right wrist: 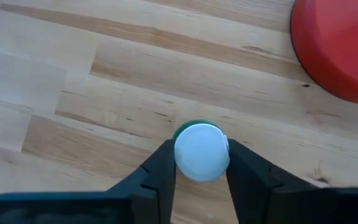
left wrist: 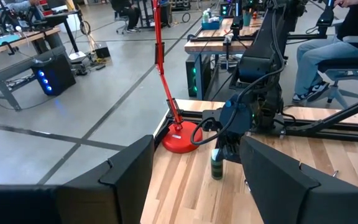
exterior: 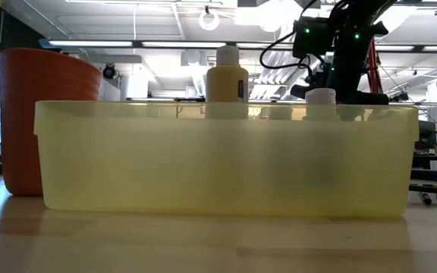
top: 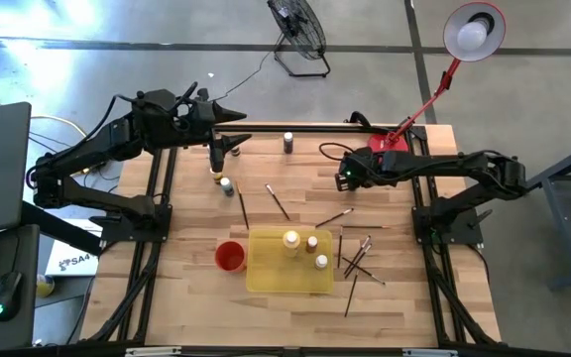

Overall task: Pick & Place Paint Supplies
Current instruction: Put the green paint bottle into the yellow bin

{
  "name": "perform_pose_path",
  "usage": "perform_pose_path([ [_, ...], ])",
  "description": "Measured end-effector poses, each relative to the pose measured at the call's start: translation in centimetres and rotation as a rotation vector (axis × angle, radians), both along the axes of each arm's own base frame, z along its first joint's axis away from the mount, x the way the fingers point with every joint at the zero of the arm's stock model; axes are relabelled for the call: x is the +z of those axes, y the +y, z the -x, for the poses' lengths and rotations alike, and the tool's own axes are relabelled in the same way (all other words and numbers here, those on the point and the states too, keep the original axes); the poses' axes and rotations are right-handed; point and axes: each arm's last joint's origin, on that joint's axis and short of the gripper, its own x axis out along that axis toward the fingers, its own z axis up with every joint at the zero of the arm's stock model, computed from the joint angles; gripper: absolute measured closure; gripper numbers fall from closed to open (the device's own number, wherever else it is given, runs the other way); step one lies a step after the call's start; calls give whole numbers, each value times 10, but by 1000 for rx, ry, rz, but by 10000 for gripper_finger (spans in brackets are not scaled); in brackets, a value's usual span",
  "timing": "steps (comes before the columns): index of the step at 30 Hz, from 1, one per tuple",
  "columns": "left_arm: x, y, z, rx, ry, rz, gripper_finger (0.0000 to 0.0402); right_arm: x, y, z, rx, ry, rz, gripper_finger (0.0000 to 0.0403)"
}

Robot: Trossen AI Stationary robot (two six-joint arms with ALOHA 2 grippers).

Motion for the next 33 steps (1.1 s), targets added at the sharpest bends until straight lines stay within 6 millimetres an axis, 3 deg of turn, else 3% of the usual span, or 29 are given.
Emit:
perform_pose_path([
  [19,0,0,0,-1,0,0,170,4,1,2,31,-15,-19,296],
  [27,0,0,0,-1,0,0,170,31,7,16,57,-126,17,296],
  [33,0,0,0,0,0,0,170,54,22,30,116,-230,24,296],
])
